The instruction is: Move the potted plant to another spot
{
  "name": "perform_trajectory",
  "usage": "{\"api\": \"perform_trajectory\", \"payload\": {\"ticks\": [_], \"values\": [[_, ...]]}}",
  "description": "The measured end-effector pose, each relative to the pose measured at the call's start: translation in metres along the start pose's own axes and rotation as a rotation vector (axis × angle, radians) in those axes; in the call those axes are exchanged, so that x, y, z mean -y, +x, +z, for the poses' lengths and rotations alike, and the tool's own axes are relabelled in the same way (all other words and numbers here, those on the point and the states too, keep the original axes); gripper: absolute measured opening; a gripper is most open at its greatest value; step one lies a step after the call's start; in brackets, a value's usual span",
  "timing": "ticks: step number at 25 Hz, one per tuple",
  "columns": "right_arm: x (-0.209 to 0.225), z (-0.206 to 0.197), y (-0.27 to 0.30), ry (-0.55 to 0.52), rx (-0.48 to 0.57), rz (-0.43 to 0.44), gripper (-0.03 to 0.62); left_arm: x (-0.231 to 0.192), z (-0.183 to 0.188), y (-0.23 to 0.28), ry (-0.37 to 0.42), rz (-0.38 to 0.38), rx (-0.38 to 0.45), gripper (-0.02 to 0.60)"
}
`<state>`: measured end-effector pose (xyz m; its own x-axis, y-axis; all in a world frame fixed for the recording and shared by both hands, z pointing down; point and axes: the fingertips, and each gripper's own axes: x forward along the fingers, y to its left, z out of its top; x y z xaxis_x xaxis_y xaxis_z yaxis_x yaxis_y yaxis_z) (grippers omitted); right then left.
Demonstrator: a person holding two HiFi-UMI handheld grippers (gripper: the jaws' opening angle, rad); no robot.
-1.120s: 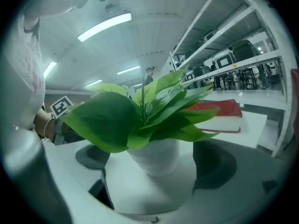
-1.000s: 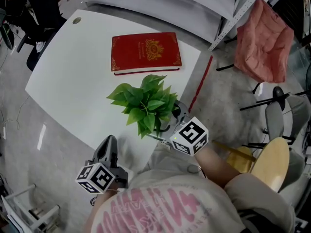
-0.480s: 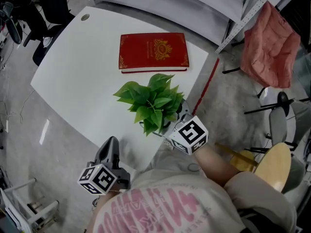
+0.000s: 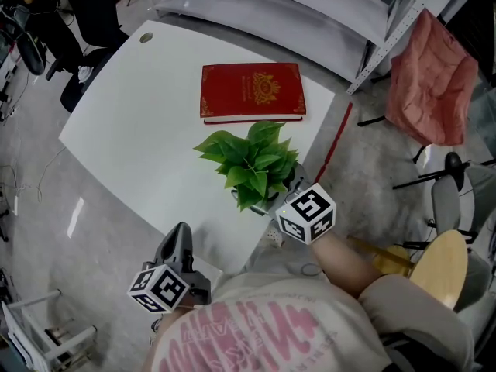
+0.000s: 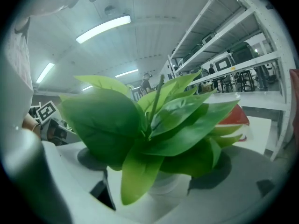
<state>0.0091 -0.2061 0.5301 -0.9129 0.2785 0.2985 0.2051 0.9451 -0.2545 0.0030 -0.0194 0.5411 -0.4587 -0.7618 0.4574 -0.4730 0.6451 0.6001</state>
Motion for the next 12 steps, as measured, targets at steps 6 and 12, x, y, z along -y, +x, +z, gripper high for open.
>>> {"api": "perform_trajectory", "payload": {"ticks": [6,12], "values": [[0.002,0.001,0.001,0.038,-0.006,-0.047,0.512,0.006,0.014,0.000,0.020,-0.038,0.013,0.003],[-0.006,0.004,-0.003,0.019,-0.049,-0.060,0.509,0.021,0.026,0.009,0.048,-0.090,-0.005,0.003]]}}
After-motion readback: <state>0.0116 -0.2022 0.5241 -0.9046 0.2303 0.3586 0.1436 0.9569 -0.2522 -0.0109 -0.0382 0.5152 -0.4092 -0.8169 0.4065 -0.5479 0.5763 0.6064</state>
